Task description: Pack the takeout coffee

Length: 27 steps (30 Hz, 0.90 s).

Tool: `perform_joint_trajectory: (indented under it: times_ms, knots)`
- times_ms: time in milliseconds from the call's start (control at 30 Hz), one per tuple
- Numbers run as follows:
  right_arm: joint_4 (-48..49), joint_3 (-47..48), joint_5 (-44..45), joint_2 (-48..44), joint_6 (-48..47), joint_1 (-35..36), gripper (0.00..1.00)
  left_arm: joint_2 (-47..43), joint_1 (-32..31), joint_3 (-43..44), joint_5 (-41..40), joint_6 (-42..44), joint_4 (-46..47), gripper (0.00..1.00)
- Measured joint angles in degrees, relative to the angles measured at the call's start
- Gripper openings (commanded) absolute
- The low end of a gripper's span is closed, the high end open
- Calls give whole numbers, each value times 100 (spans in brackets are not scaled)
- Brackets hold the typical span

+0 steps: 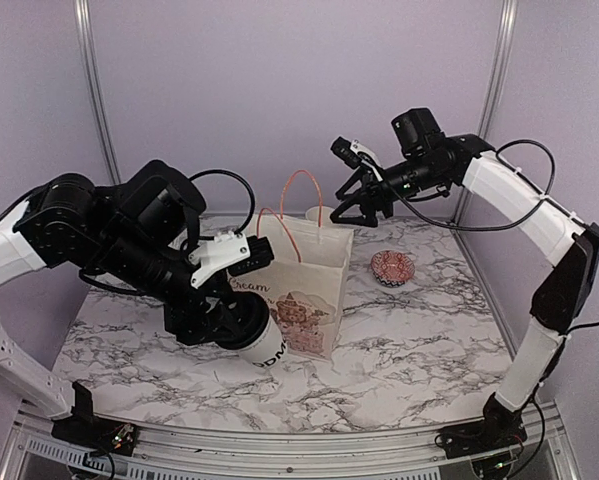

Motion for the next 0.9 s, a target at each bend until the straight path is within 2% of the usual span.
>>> perform_joint_trajectory:
  times_ms: [133,367,500,667,900]
  knots:
    - [-227,295,0,448,52,431,70,-481,0,4,-332,-236,-131,65]
    - [-334,723,232,951,210,697,21,-866,0,-142,-973,-597,-466,66]
    - [-319,743,494,975,256,695,5,-1161,0,-142,-1497,-820,-680,66]
    - [-317,743,520,953,116,697,2,-1373,0,101,-2253,-966,-879,65]
    - [-326,509,94,553,-304,737,2,-1182,0,1145,-3027,-914,-922,63]
